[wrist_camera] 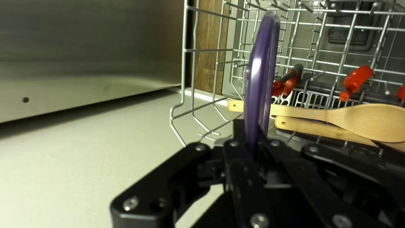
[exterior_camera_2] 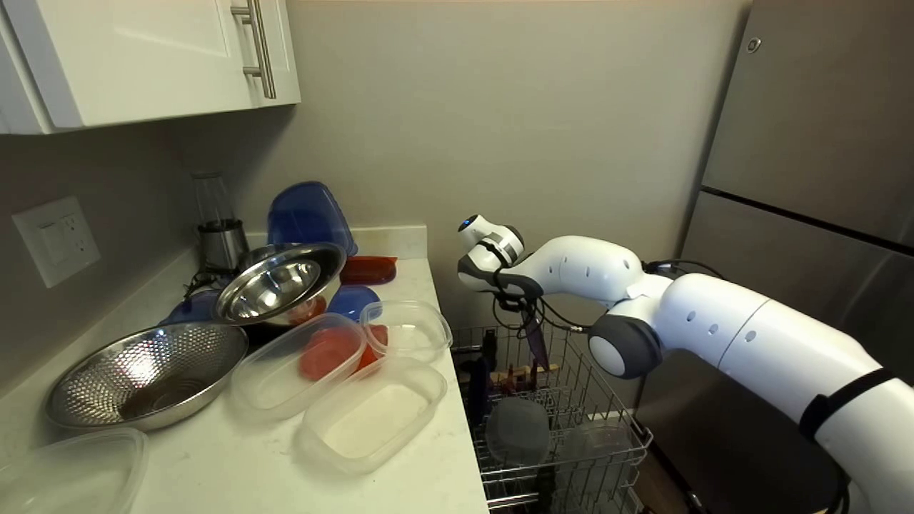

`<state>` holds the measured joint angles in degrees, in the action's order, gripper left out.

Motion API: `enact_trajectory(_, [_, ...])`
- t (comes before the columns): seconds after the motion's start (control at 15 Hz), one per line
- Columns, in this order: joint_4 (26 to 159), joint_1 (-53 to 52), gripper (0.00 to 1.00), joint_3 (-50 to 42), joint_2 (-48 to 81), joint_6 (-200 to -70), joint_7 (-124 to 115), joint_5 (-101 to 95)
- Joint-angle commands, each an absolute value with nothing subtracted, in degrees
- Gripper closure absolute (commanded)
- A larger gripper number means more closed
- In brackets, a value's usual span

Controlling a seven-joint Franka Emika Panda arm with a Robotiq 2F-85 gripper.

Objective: Put the purple lid in the dishwasher

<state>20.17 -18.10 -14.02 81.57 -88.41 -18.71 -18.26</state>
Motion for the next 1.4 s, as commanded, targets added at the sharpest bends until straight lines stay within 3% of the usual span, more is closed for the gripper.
enact_trajectory(0.0, [20.49, -18.96, 0.94, -14.94, 78.02, -81.45, -14.17, -19.57])
enact_trajectory(0.47, [20.45, -19.48, 0.94, -14.35, 75.35, -75.24, -10.88, -19.42])
enact_trajectory(1.33, [20.32, -18.99, 0.94, -13.41, 81.16, -86.38, -11.74, -19.21])
